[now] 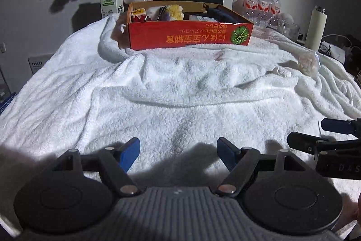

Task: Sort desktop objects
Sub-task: 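Withdraw both open tools from the box back over the towel, then grasp the clear iridescent bag with the right tool while the left tool grasps a small white item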

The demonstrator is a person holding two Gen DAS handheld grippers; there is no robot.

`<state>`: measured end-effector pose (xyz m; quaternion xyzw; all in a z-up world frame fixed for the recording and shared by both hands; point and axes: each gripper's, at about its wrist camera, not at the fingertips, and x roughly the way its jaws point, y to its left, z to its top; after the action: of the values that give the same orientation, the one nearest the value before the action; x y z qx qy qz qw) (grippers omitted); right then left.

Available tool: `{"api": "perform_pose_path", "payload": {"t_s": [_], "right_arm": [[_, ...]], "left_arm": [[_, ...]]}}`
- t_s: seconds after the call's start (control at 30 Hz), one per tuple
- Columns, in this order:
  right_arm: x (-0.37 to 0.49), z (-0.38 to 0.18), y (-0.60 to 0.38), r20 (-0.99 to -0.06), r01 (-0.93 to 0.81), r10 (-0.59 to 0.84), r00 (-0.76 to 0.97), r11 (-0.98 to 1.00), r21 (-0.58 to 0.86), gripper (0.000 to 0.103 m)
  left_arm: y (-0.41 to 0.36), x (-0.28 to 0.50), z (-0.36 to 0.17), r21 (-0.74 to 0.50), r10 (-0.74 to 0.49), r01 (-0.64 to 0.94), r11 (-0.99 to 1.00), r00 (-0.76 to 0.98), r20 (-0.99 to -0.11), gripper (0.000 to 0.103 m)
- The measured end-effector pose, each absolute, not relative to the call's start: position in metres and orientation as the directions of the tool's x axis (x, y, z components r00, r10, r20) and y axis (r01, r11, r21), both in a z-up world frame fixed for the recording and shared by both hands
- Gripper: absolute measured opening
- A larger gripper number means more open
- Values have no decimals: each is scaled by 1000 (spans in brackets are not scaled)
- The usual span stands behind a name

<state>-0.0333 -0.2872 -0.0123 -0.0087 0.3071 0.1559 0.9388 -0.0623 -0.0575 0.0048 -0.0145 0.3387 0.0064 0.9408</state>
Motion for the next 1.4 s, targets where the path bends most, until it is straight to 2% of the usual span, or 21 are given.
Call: {"api": "perform_pose_path", "payload": {"t_s": [0.23, 0.37, 0.5, 0.6, 0.63, 0.73, 0.77, 0.8, 0.83, 0.87, 0.93, 1.03, 1.23, 1.4], "right_arm": [[-30, -12, -287, -583, -299, 279, 763, 952, 64, 89], [-25, 15, -311, -500, -286, 278, 820, 956, 64, 89], [7, 39, -351, -439, -181, 168, 882, 983, 14, 89], [41, 47, -379, -412, -108, 103, 905, 994, 12, 87], [54, 46, -386, -419, -91, 88, 904, 996, 14, 87], [90, 34, -402, -432, -36, 39, 901, 999, 16, 80], [100, 30, -405, -447, -25, 31, 894, 1000, 19, 73], [108, 25, -409, -457, -17, 29, 889, 999, 32, 71], [114, 20, -411, -466, -22, 43, 884, 998, 52, 65], [119, 13, -413, -473, -31, 64, 879, 997, 78, 51], [128, 0, -412, -494, -57, 107, 863, 992, 115, 31], [126, -5, -405, -475, -73, 106, 874, 993, 88, 29], [114, 1, -408, -423, -117, 160, 892, 985, 125, 27], [109, 2, -403, -403, -130, 160, 901, 986, 101, 24]], "left_arm": [[-62, -58, 10, -44, -19, -12, 999, 772, -636, 77], [-83, -39, 29, -90, -124, 88, 992, 786, -606, 78], [-125, -2, 40, -109, -236, 212, 971, 785, -573, 77], [-158, 33, 39, -139, -324, 300, 944, 754, -572, 73], [-168, 46, 36, -154, -346, 318, 936, 739, -578, 68], [-188, 80, 26, -191, -379, 334, 923, 705, -600, 63], [-192, 89, 22, -197, -393, 347, 917, 696, -601, 62], [-196, 96, 18, -200, -396, 350, 915, 686, -610, 60], [-199, 103, 12, -207, -392, 341, 917, 673, -627, 53], [-201, 109, 7, -216, -392, 335, 917, 658, -643, 37], [-197, 116, 0, -262, -410, 317, 912, 642, -648, 30], [-188, 114, 2, -287, -416, 301, 909, 658, -628, 23], [-158, 87, 24, -310, -375, 230, 922, 729, -573, 22], [-125, 54, 41, -235, -261, 150, 960, 781, -567, 22]]}}
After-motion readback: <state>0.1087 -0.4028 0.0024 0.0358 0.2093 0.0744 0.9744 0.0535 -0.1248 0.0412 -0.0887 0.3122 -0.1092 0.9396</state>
